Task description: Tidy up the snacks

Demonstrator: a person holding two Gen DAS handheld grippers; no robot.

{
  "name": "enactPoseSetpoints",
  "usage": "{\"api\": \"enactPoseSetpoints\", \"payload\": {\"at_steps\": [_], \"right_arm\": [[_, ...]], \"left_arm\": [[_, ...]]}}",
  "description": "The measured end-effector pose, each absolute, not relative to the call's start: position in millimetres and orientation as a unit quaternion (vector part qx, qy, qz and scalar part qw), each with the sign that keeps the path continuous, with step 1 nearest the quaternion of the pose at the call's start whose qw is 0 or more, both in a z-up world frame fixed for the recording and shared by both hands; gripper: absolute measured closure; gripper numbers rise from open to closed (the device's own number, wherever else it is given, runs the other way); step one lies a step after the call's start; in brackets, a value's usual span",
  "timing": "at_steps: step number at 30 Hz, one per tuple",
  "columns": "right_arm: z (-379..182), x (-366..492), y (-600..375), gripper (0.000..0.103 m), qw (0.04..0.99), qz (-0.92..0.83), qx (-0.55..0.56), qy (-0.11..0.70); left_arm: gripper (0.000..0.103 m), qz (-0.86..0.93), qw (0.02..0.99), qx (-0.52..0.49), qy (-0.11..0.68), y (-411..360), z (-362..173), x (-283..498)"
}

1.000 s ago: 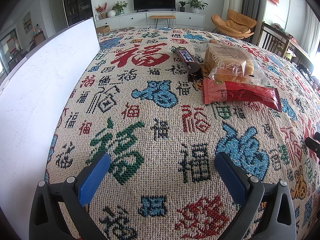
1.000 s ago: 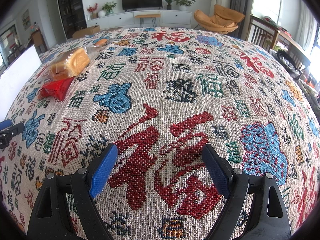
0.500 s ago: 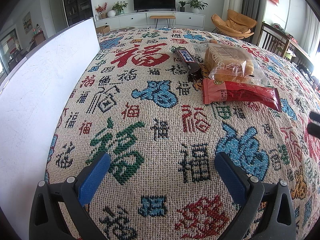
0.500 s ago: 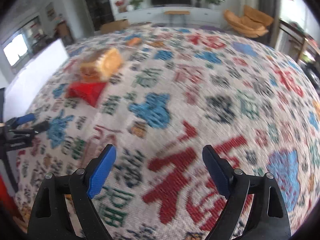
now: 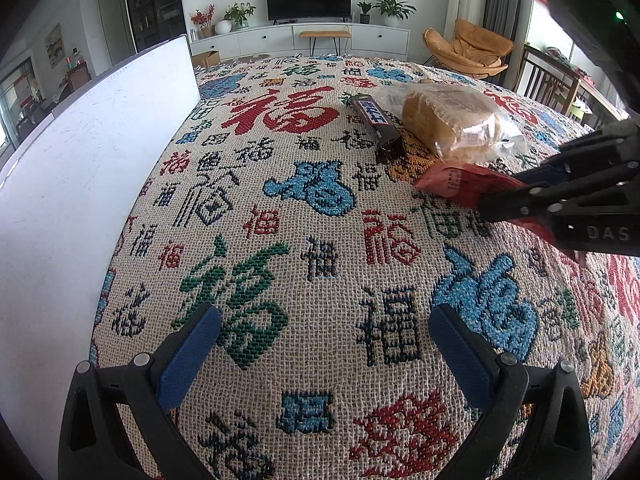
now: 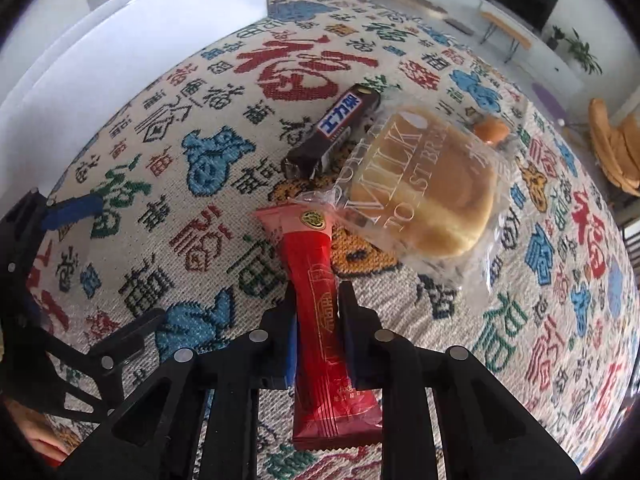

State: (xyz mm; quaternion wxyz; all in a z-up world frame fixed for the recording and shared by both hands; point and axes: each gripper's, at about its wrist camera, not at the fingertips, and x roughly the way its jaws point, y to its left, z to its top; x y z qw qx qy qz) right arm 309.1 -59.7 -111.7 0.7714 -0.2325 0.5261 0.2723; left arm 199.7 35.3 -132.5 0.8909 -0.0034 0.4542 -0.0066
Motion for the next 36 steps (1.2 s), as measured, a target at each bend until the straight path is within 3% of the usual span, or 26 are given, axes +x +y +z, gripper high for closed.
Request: {"api": "enactPoseSetpoints", "payload": {"at_steps": [6, 14, 18, 22, 30, 36], "right_arm": [[-99.4, 278.1, -148.7, 0.084, 0.809, 0.219, -0.109, 0.534], [-110.8, 227.3, -257.9, 0.081, 0.871, 0.111, 0.021, 0.477], [-113.0, 213.5, -264.5, 0.043, 0.897, 0.106, 0.046, 0.426], [-114.8, 212.6, -246.7, 0.031, 0.9, 0.088, 0.001, 0.427], [-119.0, 214.3, -239.4, 0.023, 0.897, 0.073, -0.035, 0.434], [-120.4, 214.7, -237.4, 0.023, 0.897, 0.069, -0.042, 0.435]], "left_arm": [[0.0, -0.007, 0.891, -0.003, 0.454, 35.3, -132.7, 199.5], [0.0, -0.007, 0.891, -0.003, 0.454, 35.5, -132.9, 199.6], [0.0, -0.007, 0.891, -0.003, 0.454, 35.4, -132.7, 199.4], [0.0, -0.007, 0.891, -0.003, 0.454, 35.3, -132.7, 199.3], [0.0, -0.004, 0.882, -0.025, 0.471, 38.0, -124.6, 206.2], [0.0, -0.049, 0.89, -0.118, 0.438, 48.8, -71.8, 265.6]]}}
